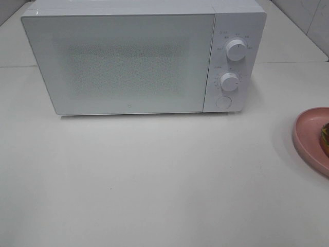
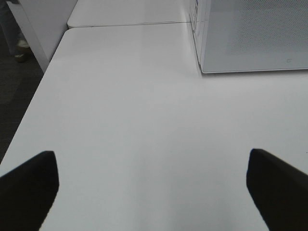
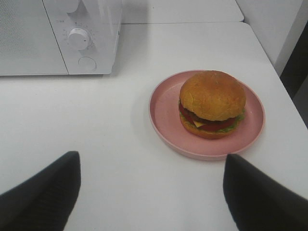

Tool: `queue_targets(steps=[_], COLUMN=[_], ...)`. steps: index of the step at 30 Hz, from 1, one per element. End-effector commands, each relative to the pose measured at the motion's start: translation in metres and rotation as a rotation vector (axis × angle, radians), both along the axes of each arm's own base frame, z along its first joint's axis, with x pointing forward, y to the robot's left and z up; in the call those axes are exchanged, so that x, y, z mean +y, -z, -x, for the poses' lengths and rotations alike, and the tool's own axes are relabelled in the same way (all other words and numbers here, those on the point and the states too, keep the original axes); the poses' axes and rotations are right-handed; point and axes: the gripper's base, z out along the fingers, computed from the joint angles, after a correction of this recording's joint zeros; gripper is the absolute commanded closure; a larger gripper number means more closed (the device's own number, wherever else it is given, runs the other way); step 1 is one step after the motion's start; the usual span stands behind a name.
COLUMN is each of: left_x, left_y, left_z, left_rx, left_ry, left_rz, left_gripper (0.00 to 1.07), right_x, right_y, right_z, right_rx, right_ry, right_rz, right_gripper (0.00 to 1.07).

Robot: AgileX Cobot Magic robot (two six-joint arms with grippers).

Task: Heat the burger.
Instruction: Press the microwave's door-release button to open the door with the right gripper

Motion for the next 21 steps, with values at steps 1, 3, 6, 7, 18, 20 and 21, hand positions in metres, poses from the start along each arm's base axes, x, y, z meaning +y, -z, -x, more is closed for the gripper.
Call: queue_targets(steps=[1,3,6,7,18,20,21], left_x=[0.000,0.000,0.000,0.000,0.000,0.000,0.000], left_y=[-0.001,-0.001,-0.001,-0.001,-0.001,-0.001,-0.001], left_z=[0.001,0.001,0.001,0.001,0.001,0.001,0.001], left_rx=[-0.027,-0.027,-0.027,-0.027,-0.027,-0.027,-0.027], left_ry=[0.003,0.003,0.003,0.003,0.003,0.003,0.003], left_rz=[0.005,0.005,0.005,0.005,0.005,0.005,0.005], left_gripper=[0.07,0.07,0.07,0.07,0.07,0.07,0.07], right_x=[0.000,0.000,0.000,0.000,0.000,0.001,0.002], right_y=[0.000,0.000,0.000,0.000,-0.015,-0.019,-0.026], right_z=[0.002,0.002,0.002,0.002,0.000,-0.002,-0.009], right_rx=[-0.032,-0.032,-0.032,-0.032,-0.109,-0.136,-0.185], right_ry=[-0.001,-0.001,-0.001,-0.001,-0.005,-0.004,-0.009], right_rz=[0.000,0.000,0.000,0.000,-0.009,-0.016,-0.018], right_gripper=[0.32,0.32,0.32,0.32,0.32,0.31,0.29])
